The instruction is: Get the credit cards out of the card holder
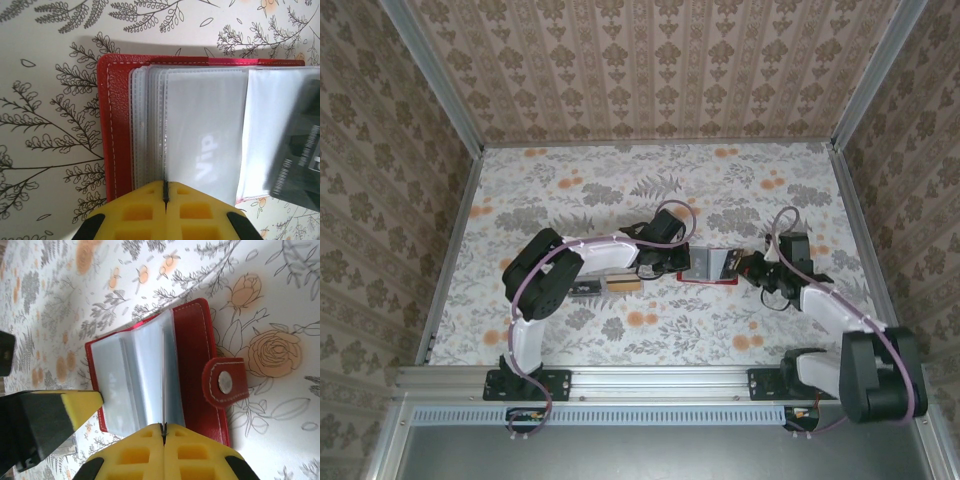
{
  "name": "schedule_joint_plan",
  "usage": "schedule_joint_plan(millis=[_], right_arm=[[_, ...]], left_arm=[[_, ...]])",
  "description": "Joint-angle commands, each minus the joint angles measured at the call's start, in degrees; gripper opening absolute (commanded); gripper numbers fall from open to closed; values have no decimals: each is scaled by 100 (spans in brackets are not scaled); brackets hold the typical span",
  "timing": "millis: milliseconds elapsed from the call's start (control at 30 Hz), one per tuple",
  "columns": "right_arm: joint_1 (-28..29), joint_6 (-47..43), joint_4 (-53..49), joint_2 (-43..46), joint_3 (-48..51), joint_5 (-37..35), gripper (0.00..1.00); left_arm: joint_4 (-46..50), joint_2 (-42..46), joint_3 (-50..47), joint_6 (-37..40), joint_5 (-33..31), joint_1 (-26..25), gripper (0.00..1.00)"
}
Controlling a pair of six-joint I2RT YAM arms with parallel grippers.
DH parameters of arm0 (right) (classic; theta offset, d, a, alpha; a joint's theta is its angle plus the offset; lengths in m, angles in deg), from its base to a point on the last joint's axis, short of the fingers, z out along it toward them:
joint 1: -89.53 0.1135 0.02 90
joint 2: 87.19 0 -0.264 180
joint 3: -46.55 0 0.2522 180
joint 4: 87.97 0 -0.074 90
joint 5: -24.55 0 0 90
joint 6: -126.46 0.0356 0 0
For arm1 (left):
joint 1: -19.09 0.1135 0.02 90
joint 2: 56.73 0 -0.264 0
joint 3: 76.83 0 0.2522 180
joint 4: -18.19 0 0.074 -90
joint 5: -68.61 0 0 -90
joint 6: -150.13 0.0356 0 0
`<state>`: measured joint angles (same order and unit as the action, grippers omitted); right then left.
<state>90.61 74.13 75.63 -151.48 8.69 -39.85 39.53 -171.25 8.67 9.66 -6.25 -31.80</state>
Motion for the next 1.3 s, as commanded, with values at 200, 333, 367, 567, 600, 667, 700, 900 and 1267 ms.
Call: schedule_joint_plan(millis=[200, 333, 367, 567, 600, 667, 700, 900, 1267], right_arm=[[25, -335, -1194, 1397, -329, -177, 0], [361, -523, -1378, 1488, -675, -282, 0], [522, -597, -1420, 1478, -784, -367, 0], [1753, -1263, -1904, 1027, -1736, -1101, 0], [1965, -1401, -1980, 873, -1948, -1170, 0], [2360, -1685, -2091, 576, -2336, -1280, 0], [2522, -1797, -2113, 438, -2495, -1296, 0], [3701, -2708, -2282, -459, -3470, -1832, 0], [5366, -4838, -2695, -2682, -5408, -2431, 0]], left_arm=[[623, 226, 398, 336, -104, -19, 14], [877, 807, 533, 556, -414, -30, 43], [963, 988, 533, 611, -533, -29, 46], [1393, 2540, -17, 836, -1624, 17, 76], [1502, 2877, -170, 834, -1862, 43, 85], [1721, 3503, -466, 830, -2284, 107, 97], [1857, 3859, -649, 816, -2549, 139, 100], [2784, 5855, -1443, 659, -3470, 556, 100], [4379, 8543, -1833, 814, -4432, 1165, 100]])
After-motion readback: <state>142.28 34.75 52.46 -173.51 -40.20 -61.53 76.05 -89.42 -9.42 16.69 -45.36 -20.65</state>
